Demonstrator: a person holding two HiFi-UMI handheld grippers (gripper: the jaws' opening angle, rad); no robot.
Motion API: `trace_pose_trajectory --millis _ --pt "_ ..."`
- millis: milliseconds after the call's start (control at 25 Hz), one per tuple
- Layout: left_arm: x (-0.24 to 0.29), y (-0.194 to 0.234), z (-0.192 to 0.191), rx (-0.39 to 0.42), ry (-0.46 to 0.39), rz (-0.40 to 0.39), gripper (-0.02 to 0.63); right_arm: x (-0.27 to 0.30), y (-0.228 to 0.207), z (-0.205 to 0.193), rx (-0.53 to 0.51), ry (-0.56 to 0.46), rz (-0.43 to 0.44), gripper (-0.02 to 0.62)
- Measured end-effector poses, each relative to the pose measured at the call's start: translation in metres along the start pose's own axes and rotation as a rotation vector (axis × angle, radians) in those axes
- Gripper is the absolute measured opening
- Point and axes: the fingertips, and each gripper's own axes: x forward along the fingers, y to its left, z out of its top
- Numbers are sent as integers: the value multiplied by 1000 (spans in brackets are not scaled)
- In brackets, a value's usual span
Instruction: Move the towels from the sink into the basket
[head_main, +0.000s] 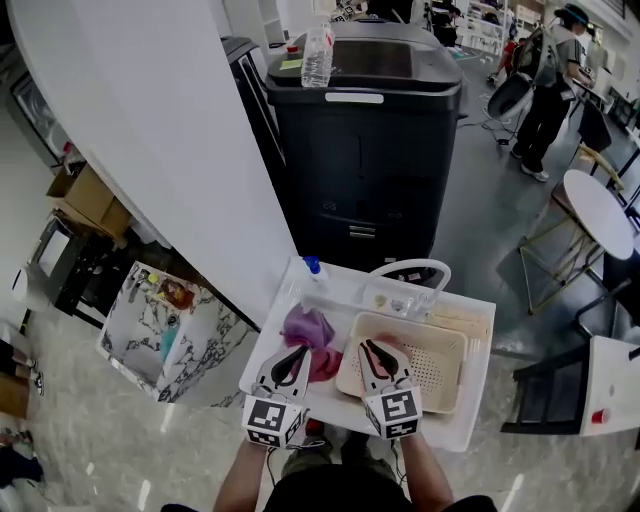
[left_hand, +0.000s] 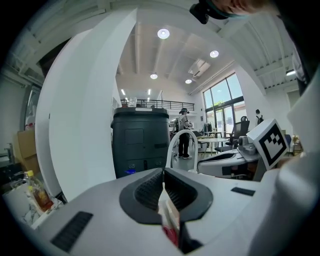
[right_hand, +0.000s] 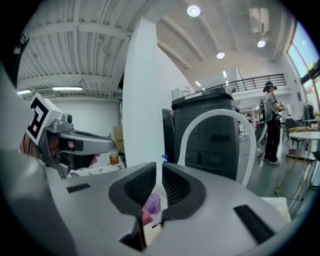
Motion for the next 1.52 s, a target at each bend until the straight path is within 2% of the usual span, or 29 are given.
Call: trace_pose_trajectory --millis 320,520,720,1080,1520 --pt "-18 39 -16 -36 16 56 17 35 36 -5 -10 33 55 41" --pt "-25 64 -35 -65 39 82 17 55 64 -22 -15 81 106 38" --pt "-29 80 -58 -99 73 93 17 71 75 -41 -16 131 117 38" --pt "-24 90 -107 -159 145 73 17 85 89 -94 -6 250 129 38" --pt "-17 100 -150 -189 197 48 17 100 109 -143 3 351 149 38"
